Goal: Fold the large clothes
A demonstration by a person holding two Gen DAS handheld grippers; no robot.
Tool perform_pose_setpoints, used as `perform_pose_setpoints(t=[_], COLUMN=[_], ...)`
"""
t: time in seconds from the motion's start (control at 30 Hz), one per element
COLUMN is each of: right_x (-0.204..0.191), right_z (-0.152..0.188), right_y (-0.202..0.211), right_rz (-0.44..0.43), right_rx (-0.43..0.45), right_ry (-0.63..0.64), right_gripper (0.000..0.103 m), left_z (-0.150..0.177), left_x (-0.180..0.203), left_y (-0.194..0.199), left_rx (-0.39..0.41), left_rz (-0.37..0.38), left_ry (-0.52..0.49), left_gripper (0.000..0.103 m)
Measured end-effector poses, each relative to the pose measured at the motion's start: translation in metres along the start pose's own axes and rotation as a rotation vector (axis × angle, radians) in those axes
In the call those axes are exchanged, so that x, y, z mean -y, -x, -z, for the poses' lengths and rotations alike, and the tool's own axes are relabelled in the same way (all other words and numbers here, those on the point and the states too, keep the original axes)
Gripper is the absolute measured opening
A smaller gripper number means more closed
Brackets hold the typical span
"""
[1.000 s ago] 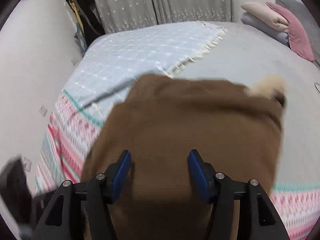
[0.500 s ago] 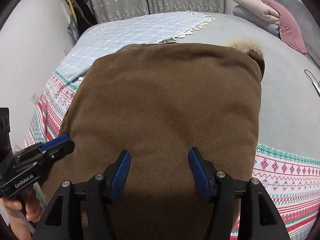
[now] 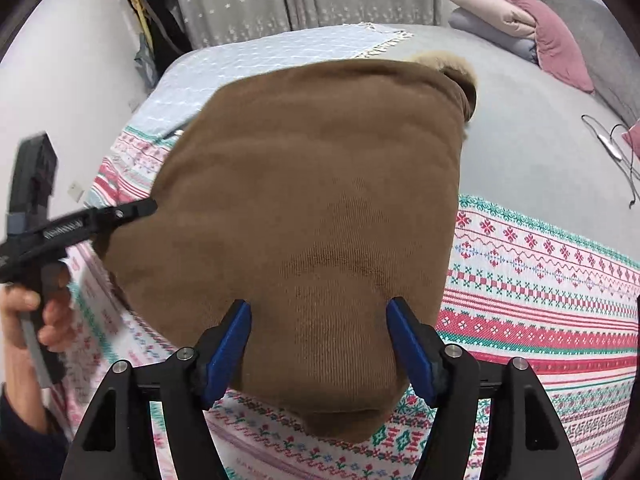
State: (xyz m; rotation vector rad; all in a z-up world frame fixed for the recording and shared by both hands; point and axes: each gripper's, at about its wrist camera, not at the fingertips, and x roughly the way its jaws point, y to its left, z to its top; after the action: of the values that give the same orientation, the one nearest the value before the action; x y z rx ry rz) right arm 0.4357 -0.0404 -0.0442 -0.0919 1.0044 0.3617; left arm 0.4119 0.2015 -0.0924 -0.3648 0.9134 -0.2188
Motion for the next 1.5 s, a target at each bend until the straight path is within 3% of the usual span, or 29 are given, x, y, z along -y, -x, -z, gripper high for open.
perform_pose_setpoints(t=[0.1, 0.23, 0.3, 0.33, 0.37, 0.4, 0.53, 0.6, 0.77, 0.9, 0.97, 1.03, 1.13, 1.27, 1.4, 1.47, 1.5], right_x=[0.003, 0.003, 0.001, -0.001, -0.001, 0.0, 0.0, 0.0, -0.002, -0.051, -0.1, -0.142, -0.174, -0.179, -0.192, -0.197, -0.194], right_z=[0.003, 0.002, -0.001, -0.001, 0.0, 0.001, 0.003, 0.002, 0.0, 0.008, 0.019, 0.036, 0.061, 0.076, 0.07, 0.062, 0.05], right_y=[-0.005, -0.004, -0.004, -0.004, -0.005, -0.005, -0.004, -0.004, 0.002, 0.033, 0.033, 0.018, -0.017, -0.048, -0.059, -0.062, -0.062], right_rz=[-0.025, -0.027, -0.014, -0.008, -0.005, -0.007, -0.008, -0.011, -0.005, 0.108, 0.138, 0.235, 0.355, 0.459, 0.485, 0.499, 0.484], right_rx=[0.025, 0.017, 0.011, 0.013, 0.016, 0.024, 0.036, 0.031, 0.045, 0.178, 0.209, 0.219, 0.182, 0.202, 0.222, 0.215, 0.192], right_ry=[-0.038, -0.029, -0.022, -0.019, -0.019, -0.023, -0.026, -0.025, -0.017, 0.143, 0.348, 0.569, 0.81, 0.959, 1.016, 1.02, 0.967], right_gripper=[0.072, 0.071, 0.071, 0.071, 0.071, 0.071, 0.072, 0.072, 0.072, 0.075, 0.078, 0.08, 0.084, 0.1, 0.102, 0.091, 0.062], left_z=[-0.003, -0.012, -0.012, -0.012, -0.01, -0.008, 0.003, 0.01, 0.014, 0.014, 0.013, 0.013, 0.013, 0.014, 0.012, 0.013, 0.013], left_x=[-0.004, -0.023, -0.032, -0.036, -0.04, -0.042, -0.064, -0.069, -0.076, -0.08, -0.082, -0.083, -0.084, -0.088, -0.089, -0.092, -0.093], left_y=[0.001, 0.019, 0.028, 0.029, 0.029, 0.027, 0.009, 0.001, -0.003, -0.004, -0.003, 0.0, 0.004, 0.007, 0.002, 0.005, 0.008], left_rx=[-0.018, -0.068, -0.079, -0.083, -0.099, -0.116, -0.213, -0.233, -0.24, -0.241, -0.242, -0.244, -0.246, -0.249, -0.258, -0.258, -0.254], left_rz=[0.031, 0.138, 0.13, 0.108, 0.093, 0.106, 0.298, 0.311, 0.408, 0.432, 0.44, 0.445, 0.451, 0.469, 0.486, 0.498, 0.505], left_ry=[0.002, 0.067, 0.112, 0.134, 0.158, 0.171, 0.348, 0.374, 0.438, 0.444, 0.45, 0.456, 0.461, 0.462, 0.468, 0.476, 0.48], left_gripper=[0.034, 0.034, 0.045, 0.064, 0.072, 0.072, 0.075, 0.083, 0.084, 0.084, 0.084, 0.084, 0.084, 0.084, 0.084, 0.084, 0.084])
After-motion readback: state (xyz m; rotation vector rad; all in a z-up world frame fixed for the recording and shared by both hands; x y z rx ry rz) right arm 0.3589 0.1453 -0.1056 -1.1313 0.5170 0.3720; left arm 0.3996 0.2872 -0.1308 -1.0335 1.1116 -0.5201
